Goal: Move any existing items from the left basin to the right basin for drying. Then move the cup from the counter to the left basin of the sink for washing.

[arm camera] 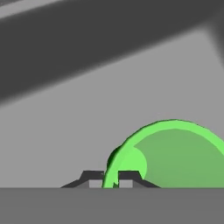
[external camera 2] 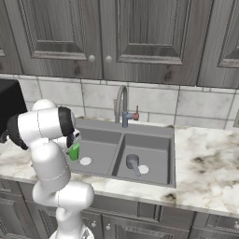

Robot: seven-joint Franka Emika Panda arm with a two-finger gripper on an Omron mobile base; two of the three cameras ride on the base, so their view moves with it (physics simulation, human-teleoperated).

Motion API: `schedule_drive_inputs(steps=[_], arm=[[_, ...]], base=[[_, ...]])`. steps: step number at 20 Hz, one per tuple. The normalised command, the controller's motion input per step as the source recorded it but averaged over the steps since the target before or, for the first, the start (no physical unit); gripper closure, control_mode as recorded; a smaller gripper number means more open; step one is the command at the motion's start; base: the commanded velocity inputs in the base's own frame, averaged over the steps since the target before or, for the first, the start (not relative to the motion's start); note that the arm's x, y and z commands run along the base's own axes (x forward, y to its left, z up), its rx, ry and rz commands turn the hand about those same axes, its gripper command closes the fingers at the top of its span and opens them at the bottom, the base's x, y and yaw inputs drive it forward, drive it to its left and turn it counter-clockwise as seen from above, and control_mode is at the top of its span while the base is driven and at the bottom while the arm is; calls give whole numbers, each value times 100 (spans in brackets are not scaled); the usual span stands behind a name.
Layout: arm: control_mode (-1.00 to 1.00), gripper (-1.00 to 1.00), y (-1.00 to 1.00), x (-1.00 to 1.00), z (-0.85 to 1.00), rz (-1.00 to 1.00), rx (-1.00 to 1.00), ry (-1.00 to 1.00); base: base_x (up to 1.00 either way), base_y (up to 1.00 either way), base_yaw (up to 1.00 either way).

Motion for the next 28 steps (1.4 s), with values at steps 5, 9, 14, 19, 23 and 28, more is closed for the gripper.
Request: schedule_drive_inputs(steps=[5, 9, 14, 19, 23, 28], arm=[[-100, 100, 0, 9, -23, 0, 0, 0], [-100, 100, 0, 10, -26, 0, 0, 0], [-100, 100, 0, 10, -29, 0, 0, 0], [-100, -100, 0, 6, -12, 0, 0, 0], [-100, -100, -5, -13, 0, 0, 0, -5], [-100, -100, -5, -27, 16, 0, 0, -5]], base=[[0, 0, 0], [0, 0, 0], [0, 0, 0], [0, 0, 0], [0, 0, 0], [0, 0, 0]])
